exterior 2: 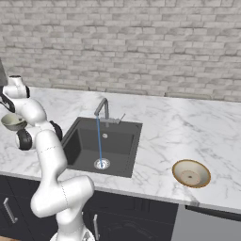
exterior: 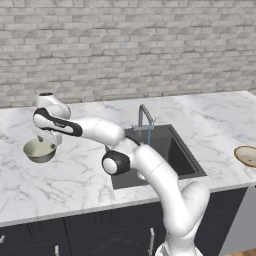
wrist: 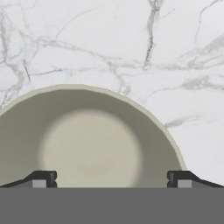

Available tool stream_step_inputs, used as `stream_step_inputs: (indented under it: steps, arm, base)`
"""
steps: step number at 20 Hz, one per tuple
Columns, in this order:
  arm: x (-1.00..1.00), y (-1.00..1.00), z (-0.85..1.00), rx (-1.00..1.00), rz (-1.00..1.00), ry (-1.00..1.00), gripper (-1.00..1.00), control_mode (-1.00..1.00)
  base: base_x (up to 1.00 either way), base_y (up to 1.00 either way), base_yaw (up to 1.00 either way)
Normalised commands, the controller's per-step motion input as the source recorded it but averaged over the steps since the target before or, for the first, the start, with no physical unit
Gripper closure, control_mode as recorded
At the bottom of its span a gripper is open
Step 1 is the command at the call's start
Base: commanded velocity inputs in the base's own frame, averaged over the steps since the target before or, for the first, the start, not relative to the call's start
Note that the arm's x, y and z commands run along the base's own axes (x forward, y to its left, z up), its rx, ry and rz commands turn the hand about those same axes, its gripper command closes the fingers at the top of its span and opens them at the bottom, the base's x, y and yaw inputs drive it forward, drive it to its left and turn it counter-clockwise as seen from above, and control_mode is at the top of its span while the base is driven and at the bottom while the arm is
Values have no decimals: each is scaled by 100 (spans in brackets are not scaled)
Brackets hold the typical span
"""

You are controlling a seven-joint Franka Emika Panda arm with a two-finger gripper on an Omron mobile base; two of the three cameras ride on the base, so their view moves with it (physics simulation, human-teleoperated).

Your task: Rinse each bowl for a few seconds and place them down in the sink or on the counter.

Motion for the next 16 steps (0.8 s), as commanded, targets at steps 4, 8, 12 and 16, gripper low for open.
stream_step_inputs:
  steps: [4, 8, 12, 16]
  arm:
    - [6, 4, -2, -3, -1, 2, -100, -100]
    - [4, 1, -1, -2, -1, 1, -100, -100]
    - [4, 0, -2, -1, -1, 2, -100, -100]
    - [2, 0, -6, -1, -1, 2, -100, -100]
  base:
    - [0, 0, 0]
    - [0, 0, 0]
    - [0, 0, 0]
    - [0, 0, 0]
